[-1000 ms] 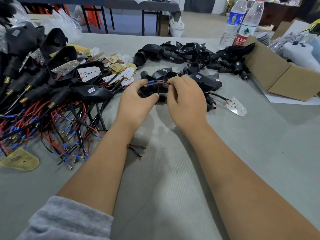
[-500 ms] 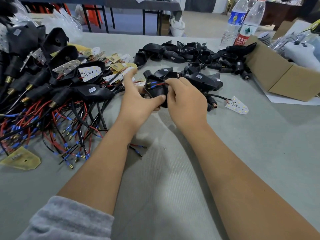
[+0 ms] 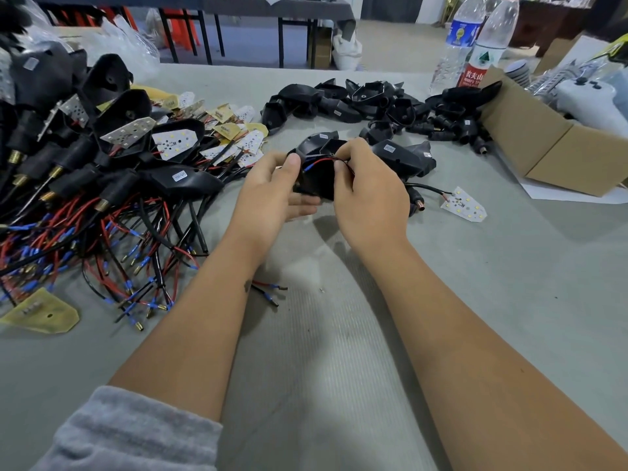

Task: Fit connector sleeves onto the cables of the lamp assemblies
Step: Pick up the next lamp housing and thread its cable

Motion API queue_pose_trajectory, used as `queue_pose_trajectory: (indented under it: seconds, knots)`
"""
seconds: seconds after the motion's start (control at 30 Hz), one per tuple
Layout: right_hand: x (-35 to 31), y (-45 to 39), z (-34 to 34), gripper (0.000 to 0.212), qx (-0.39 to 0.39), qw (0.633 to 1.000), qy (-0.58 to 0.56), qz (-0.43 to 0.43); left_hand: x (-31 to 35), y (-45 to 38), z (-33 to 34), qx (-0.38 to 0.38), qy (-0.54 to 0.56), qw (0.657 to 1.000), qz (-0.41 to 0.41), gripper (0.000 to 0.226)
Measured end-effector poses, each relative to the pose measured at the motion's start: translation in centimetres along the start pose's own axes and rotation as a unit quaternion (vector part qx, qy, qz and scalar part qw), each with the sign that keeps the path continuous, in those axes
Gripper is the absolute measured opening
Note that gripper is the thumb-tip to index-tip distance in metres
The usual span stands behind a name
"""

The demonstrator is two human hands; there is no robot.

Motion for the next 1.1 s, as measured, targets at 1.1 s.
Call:
queue_pose_trajectory:
  seconds: [1.1]
  knots:
    - [1.1,-0.1,1.7,0.014,-0.071,0.983,-0.157,0.064,0.1,0.1,0.3,-0.021,0.2,0.977,-0.073,0.03]
Point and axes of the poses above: each hand's wrist, its own y-axis away from the middle knuckle, its own z-axis out of the palm, x = y × z, the point moved 7 cm from there along -y, towards the middle knuckle, and after that the axes turned 11 degrees about y, right-handed, at the moved point
